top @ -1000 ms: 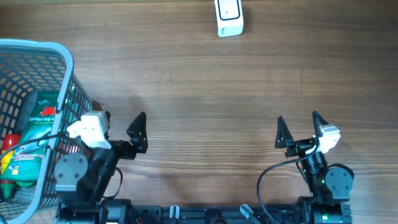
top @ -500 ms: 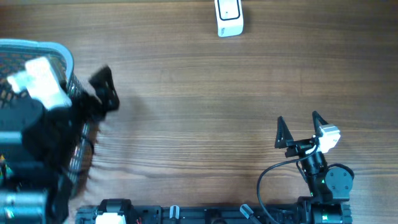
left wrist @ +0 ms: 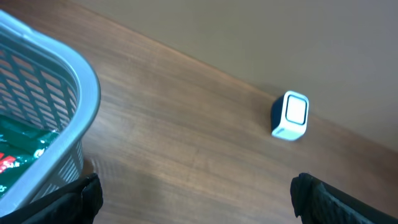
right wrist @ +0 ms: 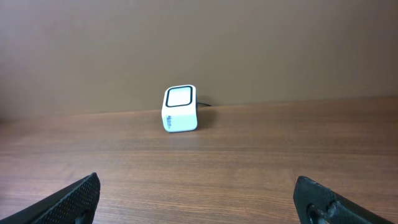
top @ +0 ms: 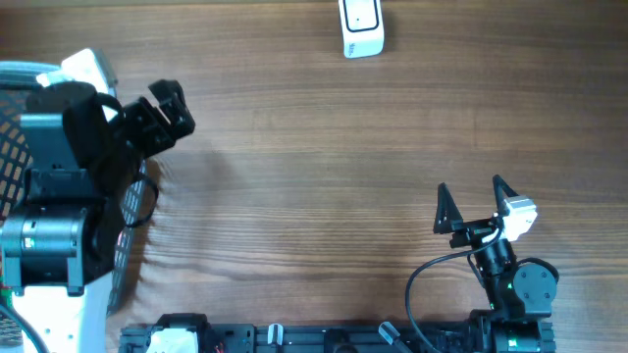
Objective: Scan the item barcode
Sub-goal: 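Reach the left gripper into the basket and grasp the green 3M gloves pack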
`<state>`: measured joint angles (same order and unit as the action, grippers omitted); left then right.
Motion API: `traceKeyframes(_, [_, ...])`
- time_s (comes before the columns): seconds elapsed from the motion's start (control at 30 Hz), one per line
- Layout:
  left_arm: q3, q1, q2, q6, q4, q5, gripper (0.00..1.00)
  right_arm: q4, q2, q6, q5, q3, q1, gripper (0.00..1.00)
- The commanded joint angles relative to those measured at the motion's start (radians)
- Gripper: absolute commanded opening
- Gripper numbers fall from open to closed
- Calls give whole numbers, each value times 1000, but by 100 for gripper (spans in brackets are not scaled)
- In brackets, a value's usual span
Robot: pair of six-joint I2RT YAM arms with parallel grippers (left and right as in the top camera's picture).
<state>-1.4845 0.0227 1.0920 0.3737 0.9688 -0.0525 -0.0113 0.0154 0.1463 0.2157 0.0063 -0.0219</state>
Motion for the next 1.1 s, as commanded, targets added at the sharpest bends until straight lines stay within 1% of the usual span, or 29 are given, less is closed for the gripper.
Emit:
traceKeyframes(0.0, [-107,-24,15,32,11,-66,100,-3,-4,13,-13,-1,5,99])
traceKeyframes(0.1, [-153,-68,16,55,13,-73,100,-3,-4,13,-13,-1,5,100])
traceKeyframes(0.23, [-154,-140,31,67,8,-73,100,-3,-4,13,-13,-1,5,100])
traceKeyframes(0.47, [-154,-263,134,80,5,-73,100,-3,1,13,-13,-1,5,100])
traceKeyframes(0.6, [-163,-322,161,88,-12,-72,100,-3,2,13,-13,-1,5,100])
traceKeyframes(0.77, [-229,-329,160,92,-1,-77,100,-3,2,13,-13,-1,5,100])
traceKeyframes(0.8, [-244,-330,160,119,11,-102,100,-3,2,13,-13,-1,5,100])
traceKeyframes(0.9, [-256,-374,167,286,121,-230,100,-3,2,13,-13,-1,5,100])
traceKeyframes(0.97, [-256,-434,186,349,191,-244,100,-3,2,13,-13,-1,5,100])
traceKeyframes(1.07, [-256,-584,234,475,281,-233,100,-3,2,13,-13,-1,5,100])
